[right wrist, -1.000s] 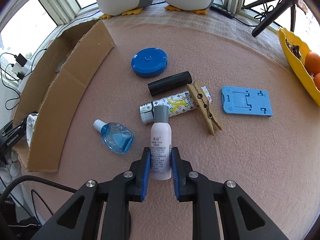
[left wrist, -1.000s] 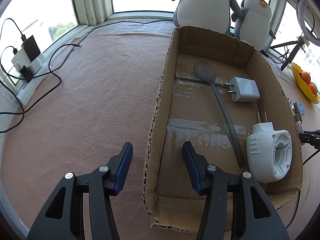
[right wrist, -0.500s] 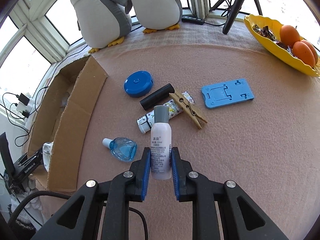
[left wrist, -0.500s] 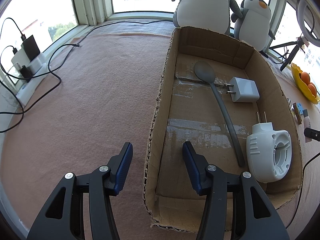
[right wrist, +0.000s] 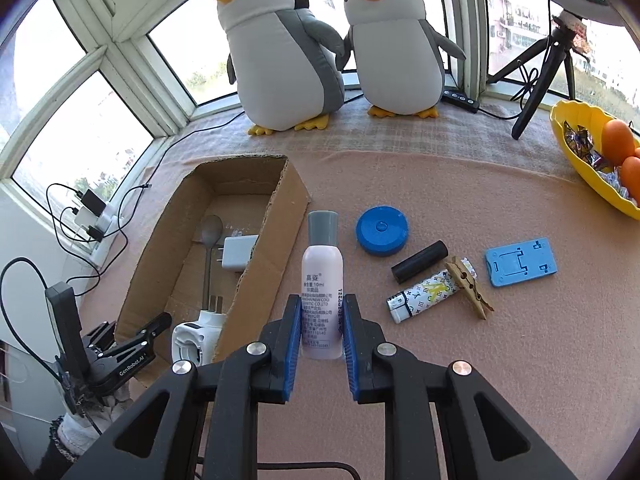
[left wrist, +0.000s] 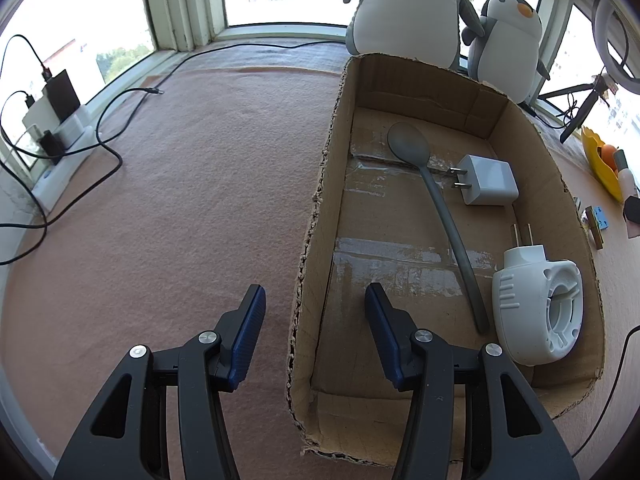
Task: Organize rigid objects
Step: 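Carry the lotion bottle over the box and lower it inside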
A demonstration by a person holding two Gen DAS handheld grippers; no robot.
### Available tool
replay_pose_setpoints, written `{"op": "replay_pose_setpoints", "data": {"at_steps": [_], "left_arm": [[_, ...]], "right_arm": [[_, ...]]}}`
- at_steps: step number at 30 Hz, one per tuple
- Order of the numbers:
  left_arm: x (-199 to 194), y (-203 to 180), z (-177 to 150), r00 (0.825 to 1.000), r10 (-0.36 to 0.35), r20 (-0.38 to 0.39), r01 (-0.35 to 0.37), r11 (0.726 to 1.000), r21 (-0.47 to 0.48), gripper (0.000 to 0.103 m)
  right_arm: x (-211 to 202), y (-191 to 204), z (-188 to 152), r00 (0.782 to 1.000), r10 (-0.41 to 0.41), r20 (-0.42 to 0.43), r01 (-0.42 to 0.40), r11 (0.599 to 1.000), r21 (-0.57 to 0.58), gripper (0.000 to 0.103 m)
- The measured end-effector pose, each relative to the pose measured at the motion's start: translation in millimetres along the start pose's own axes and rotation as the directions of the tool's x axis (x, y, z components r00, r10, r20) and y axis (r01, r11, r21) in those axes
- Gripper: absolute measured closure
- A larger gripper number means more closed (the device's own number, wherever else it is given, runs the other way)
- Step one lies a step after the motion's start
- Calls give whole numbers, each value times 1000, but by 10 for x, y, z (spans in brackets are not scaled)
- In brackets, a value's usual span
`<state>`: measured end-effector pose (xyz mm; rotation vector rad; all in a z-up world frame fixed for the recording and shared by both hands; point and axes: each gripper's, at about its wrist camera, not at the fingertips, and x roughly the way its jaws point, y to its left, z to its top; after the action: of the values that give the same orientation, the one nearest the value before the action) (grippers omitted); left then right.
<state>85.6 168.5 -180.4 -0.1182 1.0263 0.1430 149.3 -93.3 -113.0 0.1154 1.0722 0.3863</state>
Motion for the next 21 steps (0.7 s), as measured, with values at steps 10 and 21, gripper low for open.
{"op": "replay_pose_setpoints", "data": {"at_steps": [10, 21], "left_arm": [[0, 3, -2, 1000, 0, 0, 0, 1000, 1, 52], [1, 5, -3, 1000, 0, 0, 0, 1000, 0, 52]], "right_arm": [[259, 506, 173, 998, 57, -13, -58, 997, -45, 85], [570, 706, 246, 997, 45, -55, -48, 997, -54, 85]]}}
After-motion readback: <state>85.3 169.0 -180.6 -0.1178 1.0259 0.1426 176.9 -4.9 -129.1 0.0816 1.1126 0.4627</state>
